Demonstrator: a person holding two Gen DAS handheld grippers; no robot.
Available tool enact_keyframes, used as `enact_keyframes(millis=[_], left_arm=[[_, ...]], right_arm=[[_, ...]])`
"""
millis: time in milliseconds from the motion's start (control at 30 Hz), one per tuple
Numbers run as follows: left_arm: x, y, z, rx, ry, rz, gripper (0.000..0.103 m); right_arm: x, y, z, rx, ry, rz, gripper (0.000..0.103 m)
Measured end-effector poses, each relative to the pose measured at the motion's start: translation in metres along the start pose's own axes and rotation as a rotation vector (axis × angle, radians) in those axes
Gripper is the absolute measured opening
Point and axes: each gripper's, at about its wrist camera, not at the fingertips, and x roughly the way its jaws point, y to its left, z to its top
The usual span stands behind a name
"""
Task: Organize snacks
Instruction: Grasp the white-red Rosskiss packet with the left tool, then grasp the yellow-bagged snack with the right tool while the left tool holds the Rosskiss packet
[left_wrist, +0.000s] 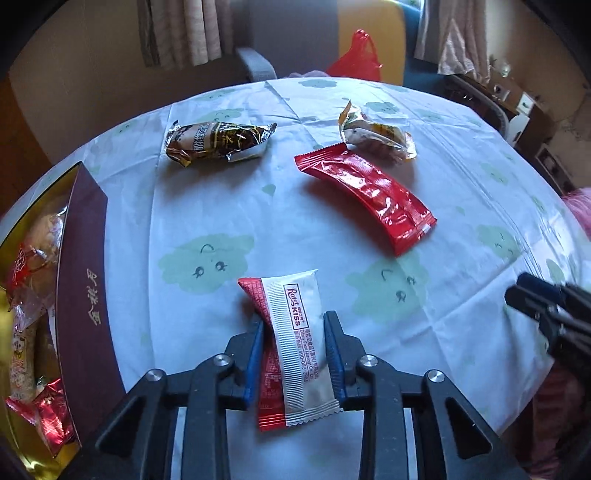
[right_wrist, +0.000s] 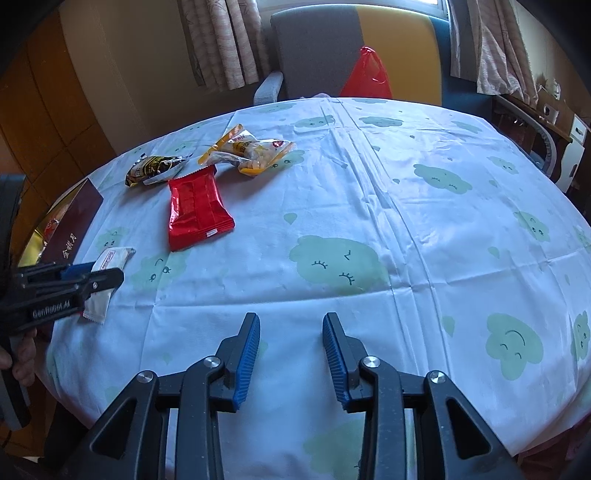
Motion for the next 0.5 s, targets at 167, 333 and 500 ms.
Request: enact_keyframes(millis=[167,333,500], left_arm=[[-0.006,0.012,-0.019,-0.009,-0.069,-0.037,0.031],[-0.004,0.012,-0.018,-0.013,-0.081,-0.045,0.032],[-0.005,0.013,-0.019,-0.017,-0.093,-0.060,0.032]], right_arm=[[0.001,0.011,0.022,-0.065,-0.019,0.047,0.036],[0.006,0.026,0.064,-0.137,-0.053,0.122,0.036],[0.025,0.049,0.109,-0.288,-0.055,0.115,0.040]])
